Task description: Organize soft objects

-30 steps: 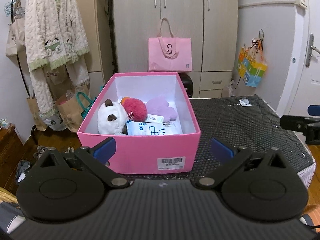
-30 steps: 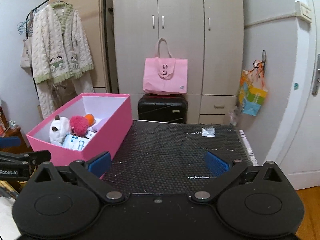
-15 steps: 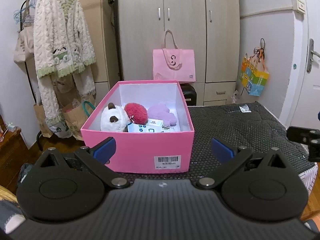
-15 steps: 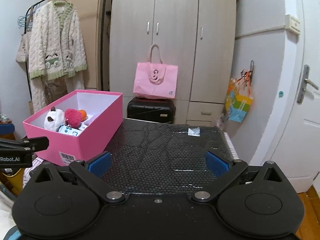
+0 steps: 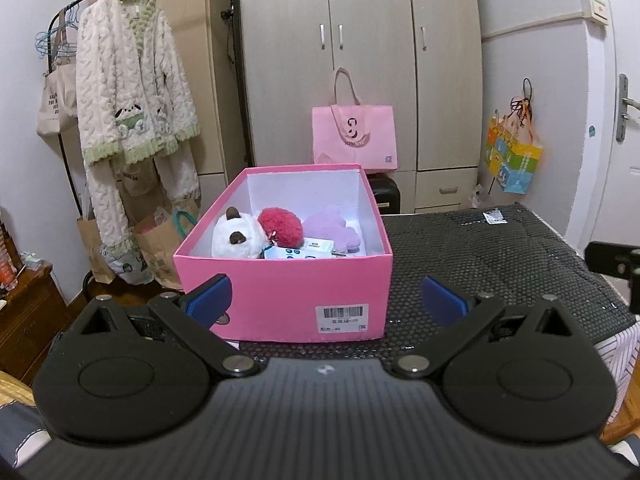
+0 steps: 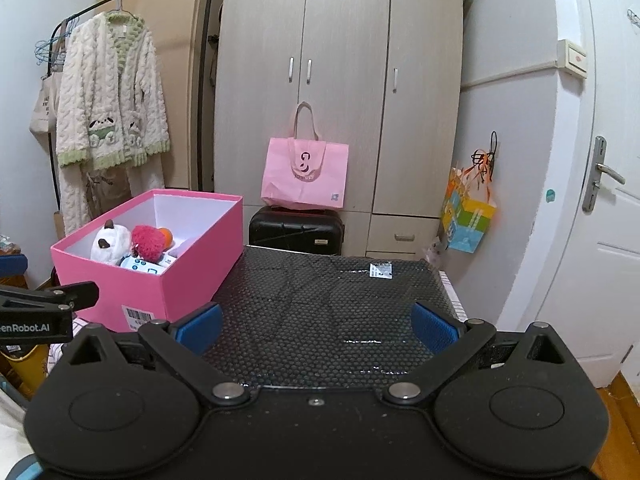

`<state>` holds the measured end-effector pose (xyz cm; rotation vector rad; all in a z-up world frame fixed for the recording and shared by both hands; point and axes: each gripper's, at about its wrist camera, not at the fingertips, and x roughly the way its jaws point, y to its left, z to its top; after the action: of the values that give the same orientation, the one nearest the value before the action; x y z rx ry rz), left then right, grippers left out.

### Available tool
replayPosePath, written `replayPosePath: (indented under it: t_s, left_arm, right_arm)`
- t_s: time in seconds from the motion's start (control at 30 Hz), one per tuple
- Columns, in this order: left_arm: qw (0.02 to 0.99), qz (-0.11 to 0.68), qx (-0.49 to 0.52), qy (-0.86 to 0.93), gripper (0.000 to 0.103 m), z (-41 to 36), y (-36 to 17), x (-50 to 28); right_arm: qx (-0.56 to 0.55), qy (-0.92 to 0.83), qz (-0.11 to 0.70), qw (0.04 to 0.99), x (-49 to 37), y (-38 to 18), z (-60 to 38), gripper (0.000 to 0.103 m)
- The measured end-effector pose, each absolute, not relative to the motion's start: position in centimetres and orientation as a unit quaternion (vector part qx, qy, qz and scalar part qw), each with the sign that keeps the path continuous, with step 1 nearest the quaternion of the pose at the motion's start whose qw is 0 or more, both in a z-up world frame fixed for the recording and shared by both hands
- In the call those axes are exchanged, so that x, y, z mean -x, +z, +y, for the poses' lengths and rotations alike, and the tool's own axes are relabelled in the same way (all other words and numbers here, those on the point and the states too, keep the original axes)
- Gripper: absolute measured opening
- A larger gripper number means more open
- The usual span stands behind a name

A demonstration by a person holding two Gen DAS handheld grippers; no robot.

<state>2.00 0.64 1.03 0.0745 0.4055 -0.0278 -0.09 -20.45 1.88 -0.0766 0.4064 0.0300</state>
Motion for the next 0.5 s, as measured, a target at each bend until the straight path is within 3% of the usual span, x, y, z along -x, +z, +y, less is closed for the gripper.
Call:
replayPosePath:
  t_s: [0.5]
  left_arm:
    - [0.977,0.210,-0.030,-0.013,0.103,-0.11,0.97,-2.40]
  right_arm:
    - [0.049,-0.018,0.193,0.980,0.48,1.54,-21.26,0.102]
